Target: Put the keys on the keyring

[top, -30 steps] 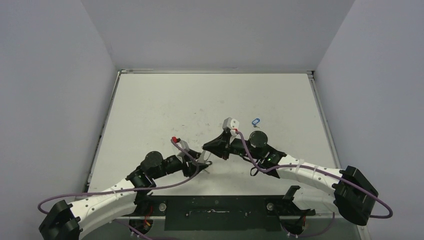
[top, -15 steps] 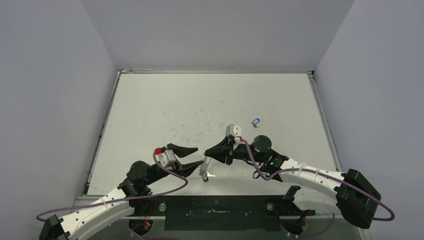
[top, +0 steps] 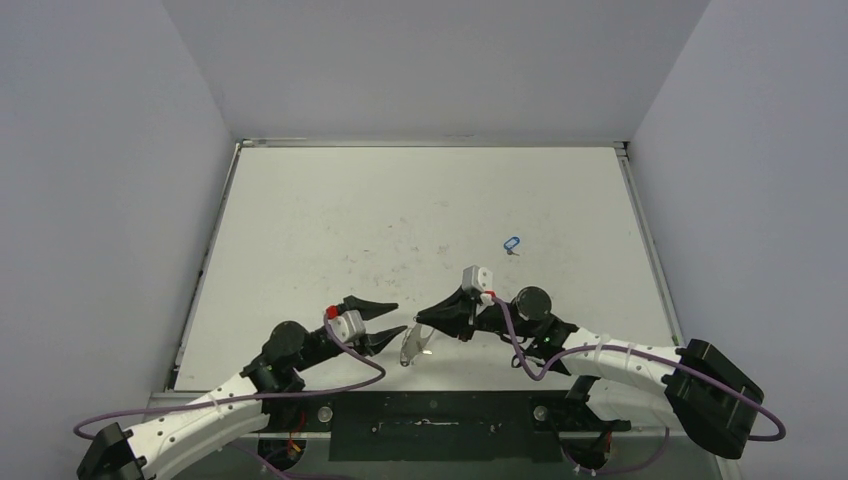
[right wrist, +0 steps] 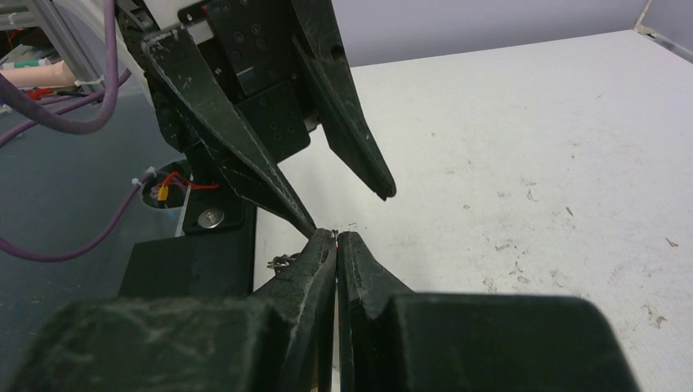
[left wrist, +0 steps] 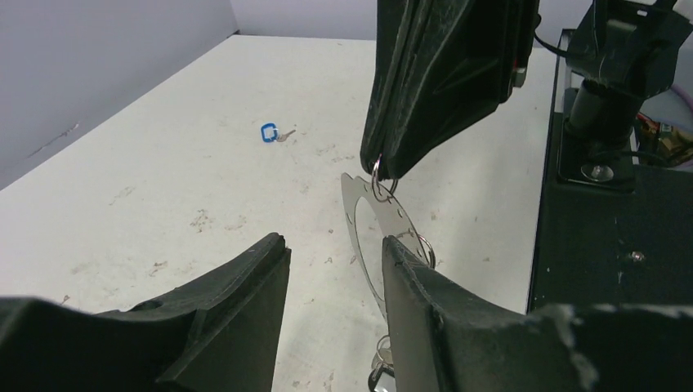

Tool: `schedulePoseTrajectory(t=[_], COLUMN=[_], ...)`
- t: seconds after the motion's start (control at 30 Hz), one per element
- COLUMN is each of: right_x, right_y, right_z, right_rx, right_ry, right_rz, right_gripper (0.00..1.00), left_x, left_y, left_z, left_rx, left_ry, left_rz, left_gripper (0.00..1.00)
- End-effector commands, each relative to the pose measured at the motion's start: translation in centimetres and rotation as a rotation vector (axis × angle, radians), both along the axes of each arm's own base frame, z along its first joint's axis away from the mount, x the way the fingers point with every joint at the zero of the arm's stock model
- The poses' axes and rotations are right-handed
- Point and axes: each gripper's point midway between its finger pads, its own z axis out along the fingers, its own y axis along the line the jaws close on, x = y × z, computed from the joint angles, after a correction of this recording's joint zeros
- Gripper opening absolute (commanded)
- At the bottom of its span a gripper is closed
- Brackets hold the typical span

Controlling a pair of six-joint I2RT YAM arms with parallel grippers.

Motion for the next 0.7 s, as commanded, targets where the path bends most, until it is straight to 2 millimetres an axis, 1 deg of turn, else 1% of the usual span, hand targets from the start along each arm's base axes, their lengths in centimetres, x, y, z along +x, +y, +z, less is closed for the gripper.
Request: schedulePoseTrajectory(t=[0.0, 0.1, 0.27, 0.33, 0.4, 0.47, 0.5, 0.67], right_x=[-0.8, -0.9, -1.0, -1.0, -1.1, -1.1, -1.1, -1.2], right_y=[0.2, 0.3, 0.5, 0.5, 0.6, 0.7, 0.7, 0.8], right_z=[3.1, 3.1, 3.1, 3.1, 3.2, 3.2, 3.2, 3.3], right_rx=[0.106, 0.107, 0.106, 0.109, 0.112, 0.112, 0.113, 0.114], right_ry=[-0.099, -0.098, -0.096, -0.097, -0.099, -0.096, -0.095, -0.095], right_rz=[0.042, 0.049, 0.061, 0.063, 0.065, 0.069, 0.070, 0.076], right_gripper=[0.00, 0.00, 0.00, 0.00, 0.00, 0.00, 0.00, 0.00], left_x=[-0.7, -0.9, -1.5, -1.6, -1.8, -1.9, -1.9, -1.9], left_y=[-0.9, -1.3, -1.7, -1.8, -1.9, -2.0, -2.1, -2.4], left_z=[1.7, 2.0, 3.3, 3.6, 3.7, 3.6, 3.5, 3.5], left_rx=[-0.028, -0.035, -0.087, -0.095, -0.094, -0.088, -0.085, -0.081], left_ry=[-0.110, -0.123, -0.144, -0.142, -0.145, -0.142, -0.140, -0.139], left_rz=[-0.067, -0.091, -0.129, -0.137, -0.149, -0.160, -0.164, -0.174], left_gripper=[0.44, 0.44, 0.44, 0.43, 0.39, 0.31, 0.28, 0.26])
